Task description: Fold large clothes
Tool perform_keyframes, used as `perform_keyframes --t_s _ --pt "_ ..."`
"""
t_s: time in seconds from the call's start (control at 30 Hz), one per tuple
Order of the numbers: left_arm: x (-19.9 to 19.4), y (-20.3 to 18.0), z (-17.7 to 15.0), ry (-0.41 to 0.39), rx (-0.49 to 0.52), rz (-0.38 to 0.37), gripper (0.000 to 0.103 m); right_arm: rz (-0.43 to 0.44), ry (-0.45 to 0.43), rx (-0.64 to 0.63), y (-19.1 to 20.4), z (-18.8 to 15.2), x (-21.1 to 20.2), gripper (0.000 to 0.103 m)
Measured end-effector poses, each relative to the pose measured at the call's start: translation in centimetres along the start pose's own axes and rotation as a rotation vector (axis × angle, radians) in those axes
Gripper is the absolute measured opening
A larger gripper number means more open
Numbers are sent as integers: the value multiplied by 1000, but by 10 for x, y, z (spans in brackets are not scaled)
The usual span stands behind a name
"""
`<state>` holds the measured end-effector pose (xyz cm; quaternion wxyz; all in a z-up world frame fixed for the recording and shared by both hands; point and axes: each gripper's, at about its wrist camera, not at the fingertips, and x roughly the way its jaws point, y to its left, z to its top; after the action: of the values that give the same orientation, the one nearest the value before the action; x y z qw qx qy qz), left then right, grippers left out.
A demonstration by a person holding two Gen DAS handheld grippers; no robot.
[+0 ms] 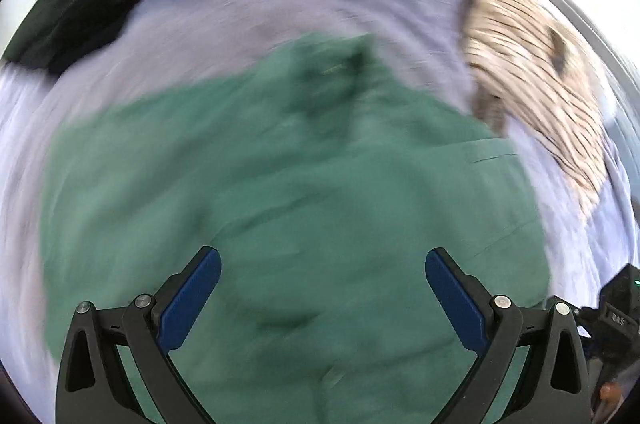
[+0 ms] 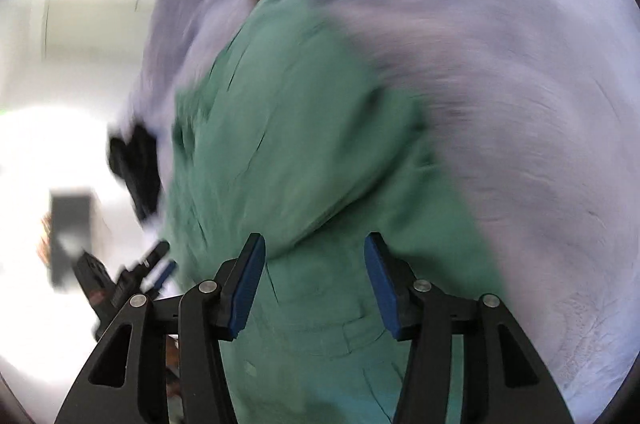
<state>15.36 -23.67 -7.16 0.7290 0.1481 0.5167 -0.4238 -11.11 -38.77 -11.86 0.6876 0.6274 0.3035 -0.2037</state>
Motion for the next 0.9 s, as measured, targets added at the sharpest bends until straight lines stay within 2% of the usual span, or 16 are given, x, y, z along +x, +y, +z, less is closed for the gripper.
perform_keyframes --t_s 0.1,0.23,0.3,0.53,0.57,0.6,0.63,0.67,0.7,0.73,0.8,0.9 --pt "22 -50 44 -7 134 -28 102 148 -81 184 -27 5 -1 56" --pt "58 -110 83 30 208 -89 102 288 -124 330 -49 10 9 56" --pt "82 -142 96 56 252 -104 102 319 -124 361 -55 8 12 54" --pt "142 -220 100 166 376 -109 102 421 -121 443 -82 2 6 47" --pt "150 -227 99 183 386 -100 96 432 -122 452 -86 1 4 47" --pt "156 -234 96 195 407 -76 84 447 -126 467 -88 0 5 47" --pt "160 -237 93 201 429 -44 51 458 -129 478 -91 0 5 47" --pt "164 -241 88 222 458 -21 22 470 -132 491 -95 0 2 47" --pt "165 -241 85 233 468 -33 15 480 -137 503 -99 0 2 47" --pt "160 -241 83 212 480 -36 14 487 -138 512 -101 3 2 35" --pt "144 -239 83 165 487 -55 12 443 -116 496 -106 11 -3 2" --pt "122 -236 93 105 461 -85 12 361 -169 372 -87 22 -16 2"
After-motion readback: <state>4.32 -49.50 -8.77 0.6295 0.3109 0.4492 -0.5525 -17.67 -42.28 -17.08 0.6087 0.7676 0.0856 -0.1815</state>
